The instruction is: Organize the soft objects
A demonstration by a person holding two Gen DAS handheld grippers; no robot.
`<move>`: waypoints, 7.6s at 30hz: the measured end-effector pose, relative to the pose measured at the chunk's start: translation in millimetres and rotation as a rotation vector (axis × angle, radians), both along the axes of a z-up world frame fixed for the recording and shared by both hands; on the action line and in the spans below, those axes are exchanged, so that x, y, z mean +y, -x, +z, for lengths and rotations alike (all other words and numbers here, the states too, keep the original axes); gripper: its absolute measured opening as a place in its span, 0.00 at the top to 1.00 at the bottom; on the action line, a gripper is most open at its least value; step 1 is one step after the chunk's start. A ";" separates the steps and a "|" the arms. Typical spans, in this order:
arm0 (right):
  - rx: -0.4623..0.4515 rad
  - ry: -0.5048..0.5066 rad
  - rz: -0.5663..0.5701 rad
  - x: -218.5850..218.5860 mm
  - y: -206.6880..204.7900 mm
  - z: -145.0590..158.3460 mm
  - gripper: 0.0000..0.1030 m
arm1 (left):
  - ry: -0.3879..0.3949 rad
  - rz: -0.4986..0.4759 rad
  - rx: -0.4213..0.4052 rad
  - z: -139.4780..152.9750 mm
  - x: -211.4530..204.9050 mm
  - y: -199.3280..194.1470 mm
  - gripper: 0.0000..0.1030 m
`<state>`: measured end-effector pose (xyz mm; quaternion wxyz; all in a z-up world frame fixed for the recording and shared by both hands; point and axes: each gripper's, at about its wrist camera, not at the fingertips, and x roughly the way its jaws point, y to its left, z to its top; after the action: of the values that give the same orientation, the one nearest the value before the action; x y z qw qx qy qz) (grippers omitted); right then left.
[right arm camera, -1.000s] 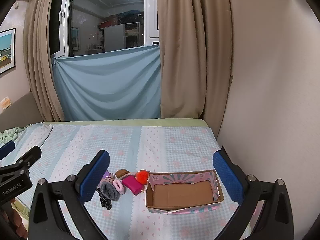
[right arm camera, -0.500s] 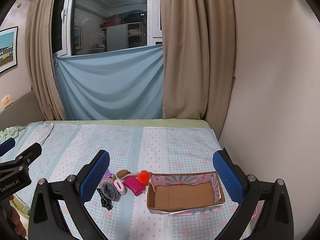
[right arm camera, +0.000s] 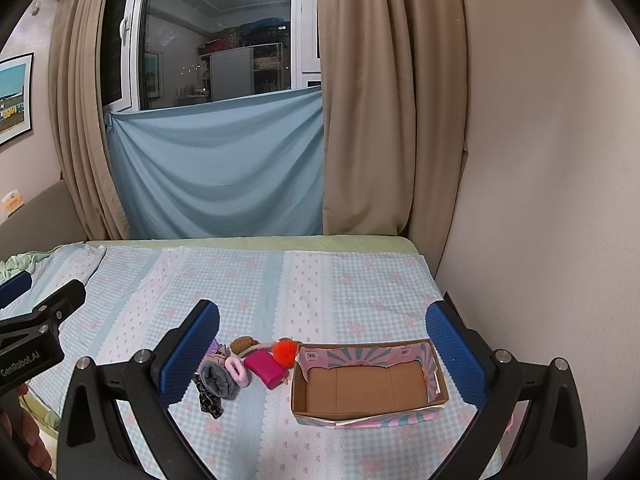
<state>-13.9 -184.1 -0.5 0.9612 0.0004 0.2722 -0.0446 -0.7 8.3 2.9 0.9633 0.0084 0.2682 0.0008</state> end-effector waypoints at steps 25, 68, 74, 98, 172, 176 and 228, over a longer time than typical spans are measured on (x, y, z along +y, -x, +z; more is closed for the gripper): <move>-0.002 0.001 -0.004 -0.6 2.3 0.8 0.00 | 0.003 -0.004 0.003 -1.2 -6.0 0.2 0.00; 0.187 -0.010 0.419 -0.8 -92.3 -81.8 0.00 | 0.144 0.177 0.231 -116.0 9.0 -35.6 0.00; 0.286 0.018 0.545 18.7 -136.8 -133.9 0.00 | 0.108 0.172 0.316 -177.3 14.6 -62.1 0.00; 1.061 0.134 0.601 110.7 -294.8 -411.6 0.16 | -0.018 -0.060 0.580 -386.5 2.3 -198.2 0.03; 0.671 -0.142 0.235 -77.2 -189.6 -139.0 0.76 | -0.049 -0.176 0.301 -165.3 -107.3 -161.5 0.61; 0.682 -0.155 0.163 -124.5 -177.9 -136.9 0.76 | 0.002 -0.246 0.331 -161.9 -150.1 -162.0 0.61; 0.934 -0.377 -0.063 -230.6 -195.2 -313.1 0.00 | -0.130 -0.422 0.797 -365.2 -263.7 -208.4 0.02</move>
<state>181.3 -414.8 -313.6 0.7183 0.1620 0.6763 -0.0190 207.7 -255.3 -362.2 0.7617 0.1228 0.6097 -0.1818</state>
